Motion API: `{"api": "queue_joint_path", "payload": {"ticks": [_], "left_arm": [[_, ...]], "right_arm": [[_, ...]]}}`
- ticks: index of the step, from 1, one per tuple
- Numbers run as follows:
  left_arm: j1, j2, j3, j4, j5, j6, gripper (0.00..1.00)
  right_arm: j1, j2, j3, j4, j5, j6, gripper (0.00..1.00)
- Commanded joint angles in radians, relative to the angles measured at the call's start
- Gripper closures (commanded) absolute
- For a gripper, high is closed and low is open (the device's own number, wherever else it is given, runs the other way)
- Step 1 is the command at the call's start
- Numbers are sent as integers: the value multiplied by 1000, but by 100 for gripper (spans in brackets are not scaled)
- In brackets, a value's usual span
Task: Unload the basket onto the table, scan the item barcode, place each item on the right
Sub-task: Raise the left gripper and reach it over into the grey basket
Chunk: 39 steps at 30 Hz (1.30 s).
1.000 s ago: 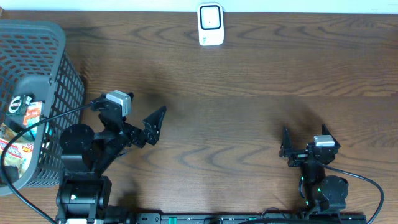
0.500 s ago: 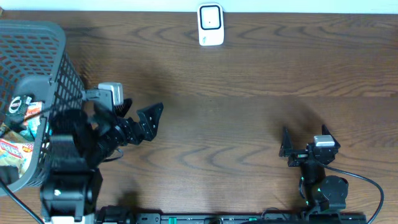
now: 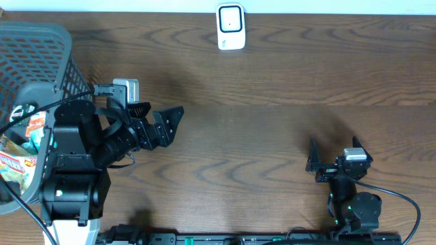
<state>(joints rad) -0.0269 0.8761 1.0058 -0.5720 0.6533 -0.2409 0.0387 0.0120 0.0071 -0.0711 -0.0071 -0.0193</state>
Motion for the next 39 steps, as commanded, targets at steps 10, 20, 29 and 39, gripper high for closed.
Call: {"api": "queue_joint_path", "payload": {"ticks": [10, 20, 29, 39], "left_arm": [[4, 247, 323, -372, -40, -34, 2], [4, 381, 347, -414, -55, -53, 2], [4, 379, 355, -320, -10, -165, 2], [4, 379, 417, -305, -105, -162, 2]], "right_arm": [[8, -6, -2, -5, -3, -12, 1], [8, -6, -2, -5, -3, -12, 1], [8, -6, -2, -5, -3, -12, 1], [8, -6, -2, -5, -3, -12, 1]]}}
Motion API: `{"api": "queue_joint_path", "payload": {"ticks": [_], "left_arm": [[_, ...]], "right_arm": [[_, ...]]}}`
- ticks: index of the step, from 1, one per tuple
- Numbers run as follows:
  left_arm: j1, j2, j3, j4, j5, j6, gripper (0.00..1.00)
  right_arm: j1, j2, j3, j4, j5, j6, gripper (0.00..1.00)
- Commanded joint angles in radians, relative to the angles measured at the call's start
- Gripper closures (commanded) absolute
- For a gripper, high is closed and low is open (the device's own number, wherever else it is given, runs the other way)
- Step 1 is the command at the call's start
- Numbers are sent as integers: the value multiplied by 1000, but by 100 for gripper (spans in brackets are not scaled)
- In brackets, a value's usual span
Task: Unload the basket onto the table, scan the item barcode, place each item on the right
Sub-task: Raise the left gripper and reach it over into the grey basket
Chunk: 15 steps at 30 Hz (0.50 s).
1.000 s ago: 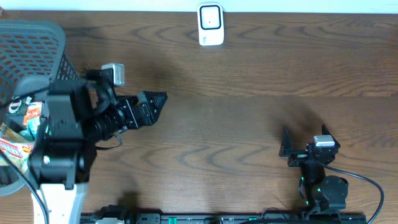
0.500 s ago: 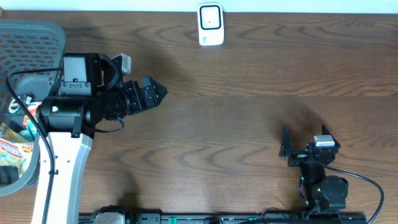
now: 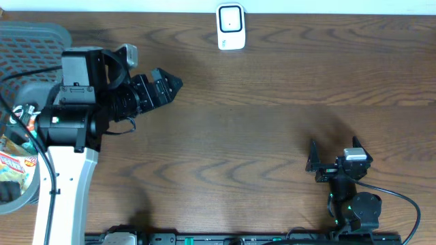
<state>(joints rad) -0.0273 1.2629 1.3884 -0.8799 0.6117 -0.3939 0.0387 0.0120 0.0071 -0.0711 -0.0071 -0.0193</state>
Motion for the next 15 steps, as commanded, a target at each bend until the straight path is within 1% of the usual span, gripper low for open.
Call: {"api": "queue_joint_path", "payload": {"ticks": [1, 8, 15], "left_arm": [[5, -8, 35, 2, -79, -12, 2], [5, -8, 35, -39, -192, -13, 2], [5, -8, 35, -23, -213, -31, 2]], "right_arm": [[8, -6, -2, -5, -3, -12, 1], [8, -6, -2, -5, -3, -12, 1], [8, -6, -2, -5, -3, -12, 1]]}}
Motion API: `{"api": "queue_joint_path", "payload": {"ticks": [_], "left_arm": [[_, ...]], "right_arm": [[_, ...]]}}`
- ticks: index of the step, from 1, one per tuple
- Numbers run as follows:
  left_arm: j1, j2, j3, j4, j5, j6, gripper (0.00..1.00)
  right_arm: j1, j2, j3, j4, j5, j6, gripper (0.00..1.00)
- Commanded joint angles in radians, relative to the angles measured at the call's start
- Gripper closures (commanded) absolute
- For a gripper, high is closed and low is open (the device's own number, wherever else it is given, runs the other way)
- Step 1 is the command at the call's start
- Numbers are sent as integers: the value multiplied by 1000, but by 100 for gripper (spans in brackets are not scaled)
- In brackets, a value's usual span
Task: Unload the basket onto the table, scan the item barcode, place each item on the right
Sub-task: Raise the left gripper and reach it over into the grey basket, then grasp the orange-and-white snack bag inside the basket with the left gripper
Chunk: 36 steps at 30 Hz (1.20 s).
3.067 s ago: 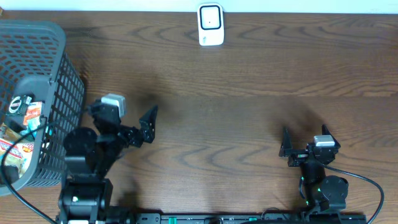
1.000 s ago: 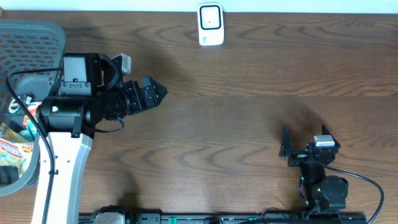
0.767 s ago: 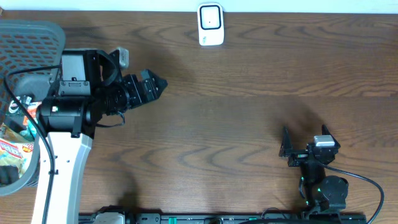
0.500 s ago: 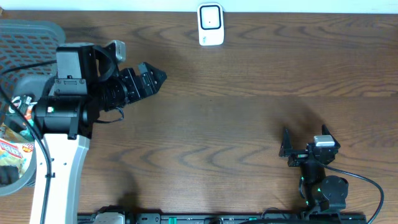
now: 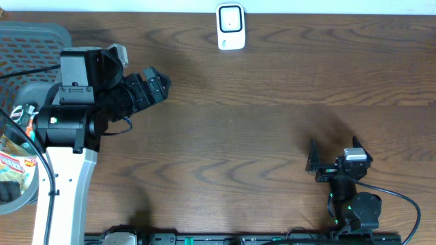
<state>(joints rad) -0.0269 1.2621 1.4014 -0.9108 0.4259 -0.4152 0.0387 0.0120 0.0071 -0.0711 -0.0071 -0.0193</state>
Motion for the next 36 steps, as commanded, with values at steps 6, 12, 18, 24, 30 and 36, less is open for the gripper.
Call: {"api": "queue_joint_path", "payload": {"ticks": [6, 12, 18, 24, 30, 36], "left_arm": [[10, -9, 24, 42, -27, -4, 2], [88, -9, 94, 29, 0, 18, 2], [192, -8, 246, -29, 33, 87, 2], [352, -8, 359, -120, -279, 87, 2], [562, 15, 357, -218, -615, -29, 2], [725, 103, 353, -264, -620, -29, 2]], "right_arm": [[8, -6, -2, -5, -3, -12, 1], [8, -6, -2, -5, -3, -12, 1], [8, -6, -2, -5, -3, -12, 1], [8, -6, -2, -5, -3, -12, 1], [8, -6, -2, -5, -3, -12, 1], [8, -6, -2, -5, -3, -12, 1]]}}
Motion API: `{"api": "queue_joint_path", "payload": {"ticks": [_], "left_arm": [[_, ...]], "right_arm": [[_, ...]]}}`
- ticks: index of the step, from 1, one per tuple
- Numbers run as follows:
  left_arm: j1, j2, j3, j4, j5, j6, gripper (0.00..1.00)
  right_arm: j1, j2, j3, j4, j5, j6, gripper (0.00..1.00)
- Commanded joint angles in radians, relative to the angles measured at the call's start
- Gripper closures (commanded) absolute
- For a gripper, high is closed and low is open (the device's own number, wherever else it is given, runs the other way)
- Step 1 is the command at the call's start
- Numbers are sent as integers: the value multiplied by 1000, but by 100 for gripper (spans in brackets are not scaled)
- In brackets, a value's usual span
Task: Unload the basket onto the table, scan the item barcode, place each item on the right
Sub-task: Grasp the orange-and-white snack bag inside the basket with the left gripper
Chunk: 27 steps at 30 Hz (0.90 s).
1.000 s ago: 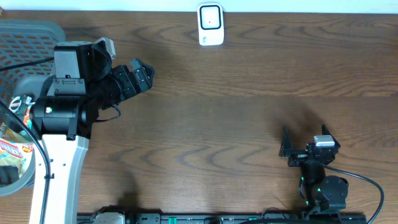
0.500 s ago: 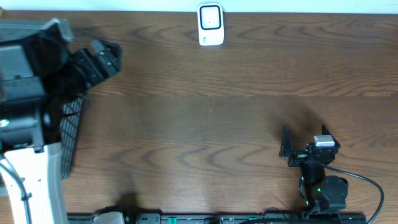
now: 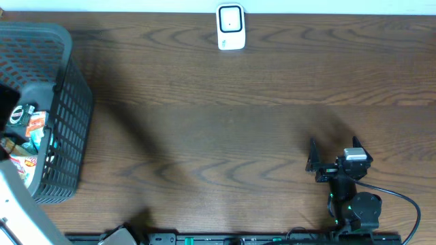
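Note:
The white barcode scanner (image 3: pixel 230 27) stands at the far edge of the table, in the middle. Snack packets (image 3: pixel 27 126) lie inside the grey mesh basket (image 3: pixel 68 109) at the far left. Of my left arm only a white link (image 3: pixel 8 197) and a dark part at the left edge show; its gripper is out of view. My right gripper (image 3: pixel 310 155) rests near the front right, its two fingers apart with nothing between them.
The brown wooden table (image 3: pixel 225 136) runs across the whole view. A black rail (image 3: pixel 238 238) lies along the front edge, and the right arm's base and cable (image 3: pixel 361 204) sit at the front right.
My left arm has left its place over the table's left part; only a sliver of it shows at the left edge. The basket is now uncovered. The right arm has not moved.
My left gripper first stood open beside the basket, pointing right. Then it was higher and farther back, and a little later turned slightly toward the basket. Now it is out of view at the left. The scanner and the right arm stayed put.

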<state>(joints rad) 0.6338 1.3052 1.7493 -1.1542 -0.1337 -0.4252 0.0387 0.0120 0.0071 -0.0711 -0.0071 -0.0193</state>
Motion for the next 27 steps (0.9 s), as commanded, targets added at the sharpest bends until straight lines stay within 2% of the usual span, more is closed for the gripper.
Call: {"api": "queue_joint_path", "payload": {"ticks": [1, 5, 13, 27], "left_arm": [[75, 80, 3, -27, -61, -23, 2], [95, 171, -16, -54, -62, -49, 3], [96, 408, -42, -122, -126, -178, 3], [96, 700, -44, -146, -126, -182, 3]], "right_arm": [[8, -6, -2, -5, -3, -12, 1], [8, -6, -2, -5, -3, -12, 1], [8, -6, -2, -5, -3, -12, 1], [8, -6, -2, -5, -3, -12, 1]]}}
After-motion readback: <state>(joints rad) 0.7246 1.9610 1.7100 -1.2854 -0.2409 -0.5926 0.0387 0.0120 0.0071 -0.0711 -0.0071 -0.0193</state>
